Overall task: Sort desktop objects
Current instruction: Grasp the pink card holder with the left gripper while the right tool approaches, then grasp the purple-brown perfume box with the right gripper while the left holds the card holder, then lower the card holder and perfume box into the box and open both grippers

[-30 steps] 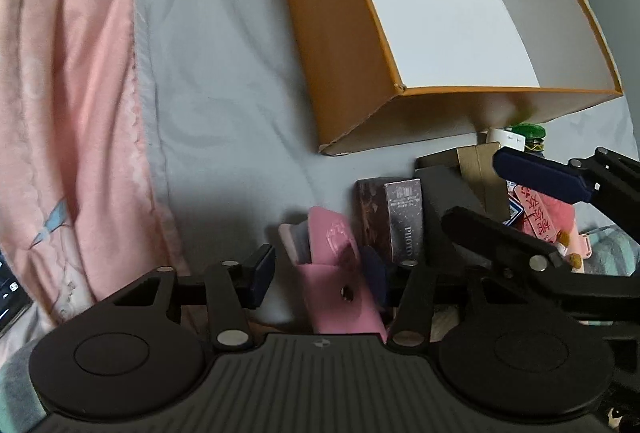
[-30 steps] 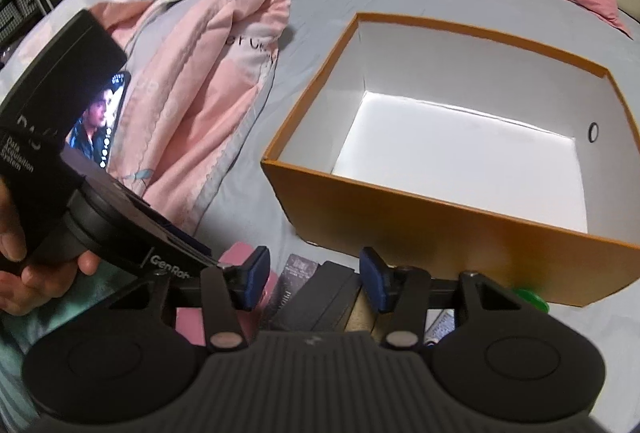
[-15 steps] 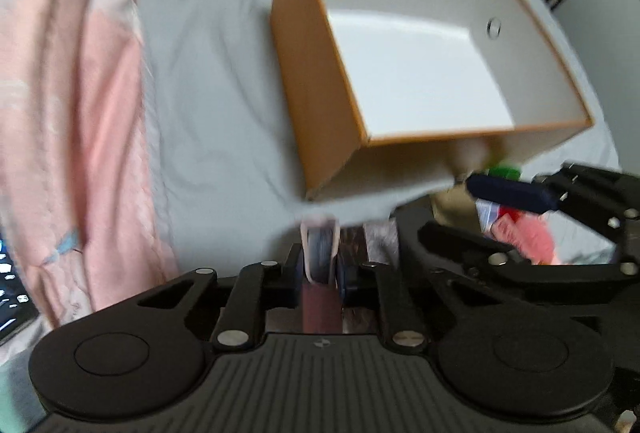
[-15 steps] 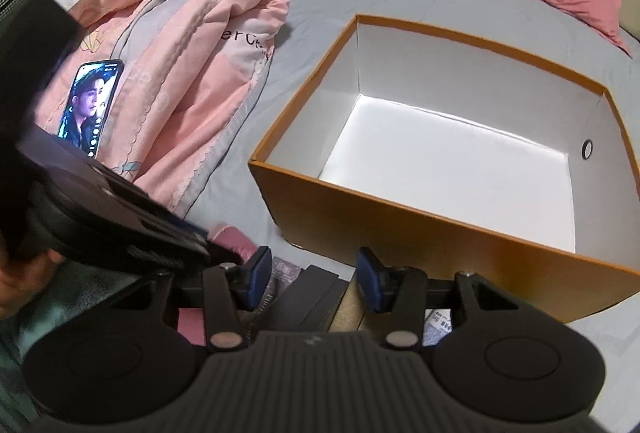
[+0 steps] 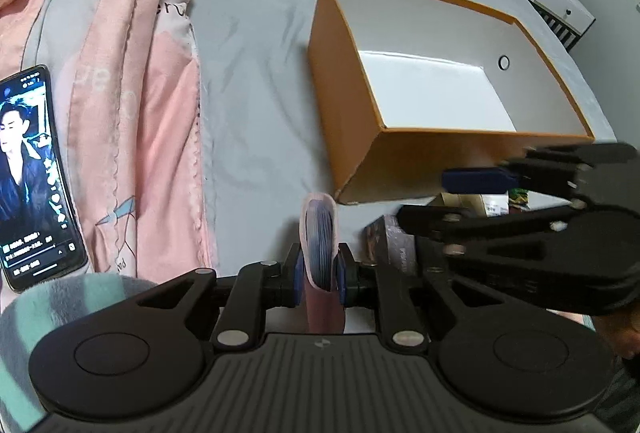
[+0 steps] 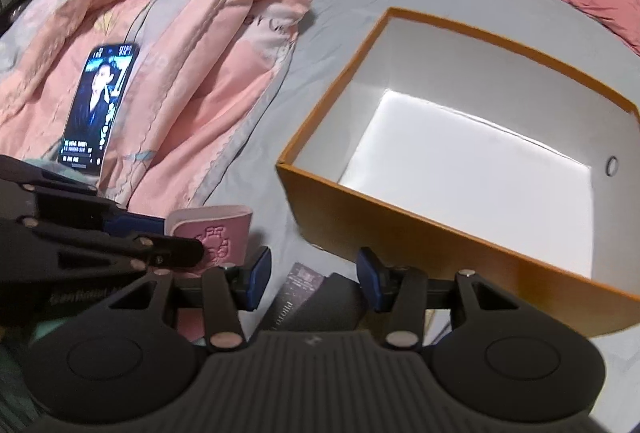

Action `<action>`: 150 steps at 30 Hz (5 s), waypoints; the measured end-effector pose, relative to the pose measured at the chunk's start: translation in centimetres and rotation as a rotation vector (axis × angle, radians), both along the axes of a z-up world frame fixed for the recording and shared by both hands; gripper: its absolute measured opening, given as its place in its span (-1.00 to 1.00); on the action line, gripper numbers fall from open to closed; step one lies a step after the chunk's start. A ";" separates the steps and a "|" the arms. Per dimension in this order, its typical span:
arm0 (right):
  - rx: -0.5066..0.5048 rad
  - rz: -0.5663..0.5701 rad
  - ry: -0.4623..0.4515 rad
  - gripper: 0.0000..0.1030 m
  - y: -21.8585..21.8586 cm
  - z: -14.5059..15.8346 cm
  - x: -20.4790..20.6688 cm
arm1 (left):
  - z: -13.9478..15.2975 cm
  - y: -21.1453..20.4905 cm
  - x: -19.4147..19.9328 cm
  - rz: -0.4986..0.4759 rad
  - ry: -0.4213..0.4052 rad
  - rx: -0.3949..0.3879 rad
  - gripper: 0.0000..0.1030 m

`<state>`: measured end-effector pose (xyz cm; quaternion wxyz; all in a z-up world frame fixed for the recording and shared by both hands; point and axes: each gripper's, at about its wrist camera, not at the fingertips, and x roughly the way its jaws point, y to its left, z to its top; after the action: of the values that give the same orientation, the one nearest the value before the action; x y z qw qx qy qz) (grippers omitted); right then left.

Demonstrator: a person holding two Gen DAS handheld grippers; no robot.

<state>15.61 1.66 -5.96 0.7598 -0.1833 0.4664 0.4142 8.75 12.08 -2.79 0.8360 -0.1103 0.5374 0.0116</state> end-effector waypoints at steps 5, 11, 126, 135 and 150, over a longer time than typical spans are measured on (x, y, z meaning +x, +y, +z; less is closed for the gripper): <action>-0.092 0.036 0.025 -0.04 2.1 -1.9 0.8 | 0.1 0.1 -1.2 0.028 -0.025 0.007 -0.65; -0.145 0.078 0.027 -0.24 2.8 -2.8 0.2 | 0.2 0.6 -1.7 0.067 -0.048 -0.015 -0.65; -0.048 0.075 0.163 -0.47 -0.3 -2.9 -1.2 | -1.3 0.3 0.9 0.072 0.056 -0.001 -0.57; 0.091 0.014 0.120 -0.54 -3.2 1.2 -1.6 | 3.2 -0.9 -1.0 0.087 -0.098 0.038 -0.62; 0.388 -0.217 -0.152 -0.54 -8.3 12.7 2.9 | 13.0 -4.6 4.4 -0.009 -0.435 0.067 -0.64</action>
<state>18.55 -6.68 6.77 0.8539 -0.0136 0.3364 0.3969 13.16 7.51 10.20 0.9354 -0.0800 0.3444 0.0017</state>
